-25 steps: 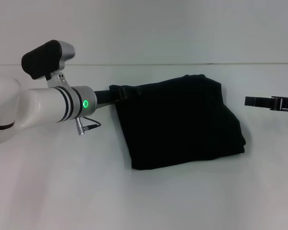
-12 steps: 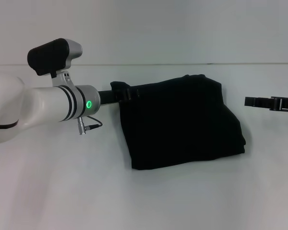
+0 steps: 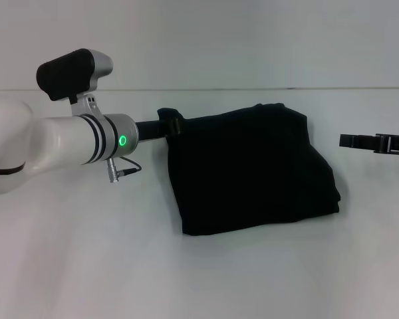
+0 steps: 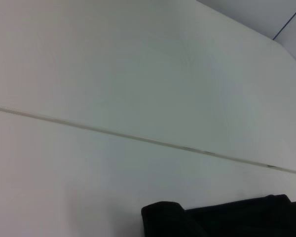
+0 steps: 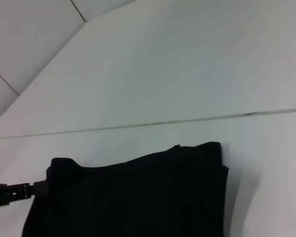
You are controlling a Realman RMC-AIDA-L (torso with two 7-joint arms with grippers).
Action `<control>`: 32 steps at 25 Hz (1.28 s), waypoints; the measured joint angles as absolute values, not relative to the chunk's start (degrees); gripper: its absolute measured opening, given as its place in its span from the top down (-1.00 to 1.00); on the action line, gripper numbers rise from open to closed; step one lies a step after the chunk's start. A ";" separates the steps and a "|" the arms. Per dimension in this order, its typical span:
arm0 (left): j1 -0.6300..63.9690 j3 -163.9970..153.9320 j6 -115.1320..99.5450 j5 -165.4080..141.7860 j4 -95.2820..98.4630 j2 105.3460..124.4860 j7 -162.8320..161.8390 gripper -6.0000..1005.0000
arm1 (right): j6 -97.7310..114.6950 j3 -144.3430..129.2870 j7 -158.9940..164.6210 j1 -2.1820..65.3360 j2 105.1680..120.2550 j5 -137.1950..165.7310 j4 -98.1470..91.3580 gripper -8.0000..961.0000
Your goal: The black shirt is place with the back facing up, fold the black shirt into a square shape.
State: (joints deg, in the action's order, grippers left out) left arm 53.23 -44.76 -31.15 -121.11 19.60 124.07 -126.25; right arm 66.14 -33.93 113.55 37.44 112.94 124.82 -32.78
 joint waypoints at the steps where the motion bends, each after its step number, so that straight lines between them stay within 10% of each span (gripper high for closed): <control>1: 53.30 -44.76 -31.17 -121.11 19.60 124.03 -126.27 0.47 | 66.03 -33.93 113.53 37.44 112.93 124.82 -32.78 -0.21; 11: 54.85 -45.11 -31.64 -121.11 19.38 123.74 -126.51 0.96 | 65.64 -33.93 112.81 37.55 113.26 124.58 -32.78 -0.21; 32: 53.31 -45.05 -34.29 -121.18 26.09 123.26 -126.19 0.71 | 65.65 -33.71 109.65 37.86 113.69 123.98 -32.71 -0.21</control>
